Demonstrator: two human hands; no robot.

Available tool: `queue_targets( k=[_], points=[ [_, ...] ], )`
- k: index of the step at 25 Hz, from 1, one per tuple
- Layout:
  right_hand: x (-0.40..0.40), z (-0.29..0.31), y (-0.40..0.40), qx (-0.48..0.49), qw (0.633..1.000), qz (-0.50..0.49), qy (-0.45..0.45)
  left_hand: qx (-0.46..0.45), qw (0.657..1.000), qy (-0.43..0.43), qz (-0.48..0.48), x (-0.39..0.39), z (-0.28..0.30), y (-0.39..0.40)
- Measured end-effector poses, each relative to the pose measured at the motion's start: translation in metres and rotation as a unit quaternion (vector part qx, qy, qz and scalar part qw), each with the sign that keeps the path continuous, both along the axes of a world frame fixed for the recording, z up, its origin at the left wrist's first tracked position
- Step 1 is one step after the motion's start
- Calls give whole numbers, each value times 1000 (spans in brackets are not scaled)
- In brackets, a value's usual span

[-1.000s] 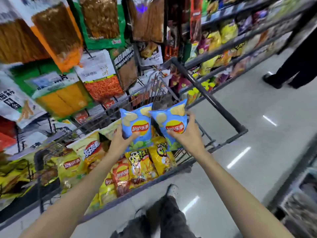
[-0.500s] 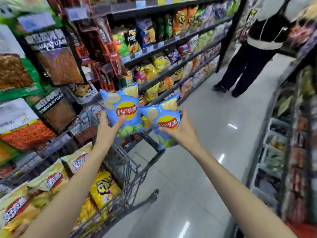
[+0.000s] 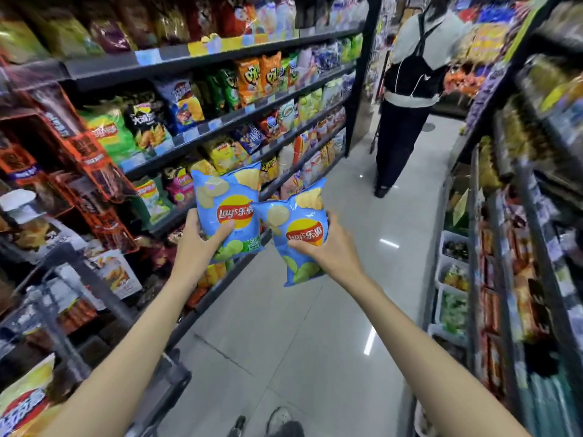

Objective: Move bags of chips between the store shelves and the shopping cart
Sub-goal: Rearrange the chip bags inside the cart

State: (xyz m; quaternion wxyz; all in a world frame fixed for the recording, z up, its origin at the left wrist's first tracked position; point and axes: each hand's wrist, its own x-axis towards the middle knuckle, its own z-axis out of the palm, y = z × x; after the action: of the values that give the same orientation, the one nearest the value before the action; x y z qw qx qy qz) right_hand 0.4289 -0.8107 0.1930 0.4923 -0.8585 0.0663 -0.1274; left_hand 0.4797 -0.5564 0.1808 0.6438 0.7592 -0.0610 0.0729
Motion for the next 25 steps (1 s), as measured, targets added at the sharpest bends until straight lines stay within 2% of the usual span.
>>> queue_targets(
  k=[9,15,19,21,25],
  points=[
    [210,36,-44,11,997,56,-44,10,999,-20,32,188,33,-51],
    [333,60,-43,68,986,116,-99,31,995,-55,75,282,61,-52],
    [424,100,-22,117,962,205,-135,19,983,-112,144,338,99,-36],
    [470,127,-6,151,944,250,-155,28,975,-146,167,366,126,-26],
    [548,188,31,160,901,343,-214,47,953,-194,229,415,181,4]
  ],
)
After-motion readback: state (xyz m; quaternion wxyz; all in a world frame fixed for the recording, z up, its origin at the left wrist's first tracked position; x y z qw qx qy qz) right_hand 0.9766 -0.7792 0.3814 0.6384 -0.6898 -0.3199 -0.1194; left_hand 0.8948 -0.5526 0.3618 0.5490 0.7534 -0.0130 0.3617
